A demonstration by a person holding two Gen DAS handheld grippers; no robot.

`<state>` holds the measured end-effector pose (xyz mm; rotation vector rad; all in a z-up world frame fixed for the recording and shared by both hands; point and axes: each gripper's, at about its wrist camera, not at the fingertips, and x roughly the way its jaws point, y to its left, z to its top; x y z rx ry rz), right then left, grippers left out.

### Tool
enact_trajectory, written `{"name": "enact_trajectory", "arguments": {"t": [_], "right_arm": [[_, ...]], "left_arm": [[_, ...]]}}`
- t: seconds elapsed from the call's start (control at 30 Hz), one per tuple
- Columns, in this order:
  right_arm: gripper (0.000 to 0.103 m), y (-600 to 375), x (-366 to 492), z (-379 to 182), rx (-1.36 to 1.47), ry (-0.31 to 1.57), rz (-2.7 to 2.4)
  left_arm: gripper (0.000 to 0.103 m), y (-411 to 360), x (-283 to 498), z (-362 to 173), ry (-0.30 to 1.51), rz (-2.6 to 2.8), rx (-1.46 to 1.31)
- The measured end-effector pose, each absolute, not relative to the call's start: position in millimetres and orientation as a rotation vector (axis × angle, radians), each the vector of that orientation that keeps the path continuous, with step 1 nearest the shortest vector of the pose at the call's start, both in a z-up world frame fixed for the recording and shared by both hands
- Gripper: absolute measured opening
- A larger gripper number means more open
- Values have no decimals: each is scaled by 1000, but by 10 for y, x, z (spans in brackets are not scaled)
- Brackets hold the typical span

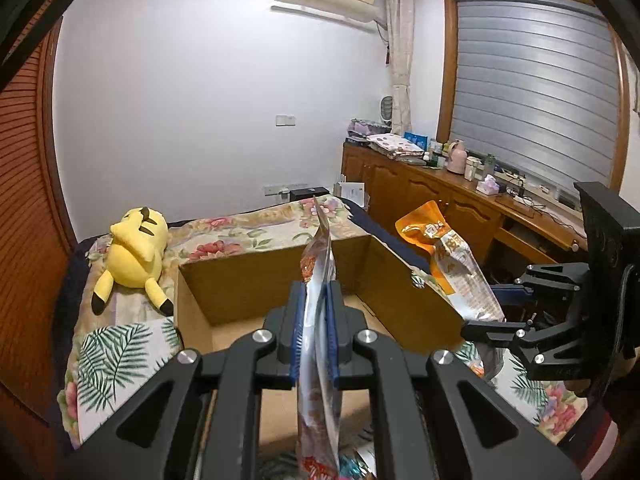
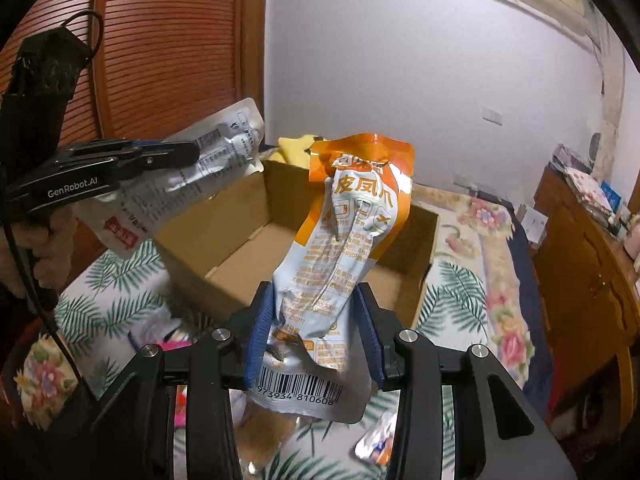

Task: Organize snacks
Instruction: 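Lower both packs into the cardboard box and open both tools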

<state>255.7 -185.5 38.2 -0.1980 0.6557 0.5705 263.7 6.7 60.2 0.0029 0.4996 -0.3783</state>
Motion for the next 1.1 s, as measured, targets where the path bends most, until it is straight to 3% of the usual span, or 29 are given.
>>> {"name": "enact_trajectory", "arguments": {"t": [0.4, 0.83, 0.93, 1.0, 1.1], "right_arm": [[41, -1691, 3293, 72, -176, 711, 565], [47, -1547, 3433, -304, -190, 786, 555], [52, -1525, 3421, -344, -203, 784, 551], [55, -1501, 3395, -349, -210, 782, 556], [57, -1500, 3351, -325, -208, 773, 551]], "left_arm": [[7, 34, 3265, 366, 561, -370, 10], [8, -74, 3474, 35, 632, -370, 28], [16, -57, 3466, 17, 628, -367, 22], [42, -41, 3457, 32, 622, -367, 12], [45, 4, 3413, 54, 602, -360, 1]]}}
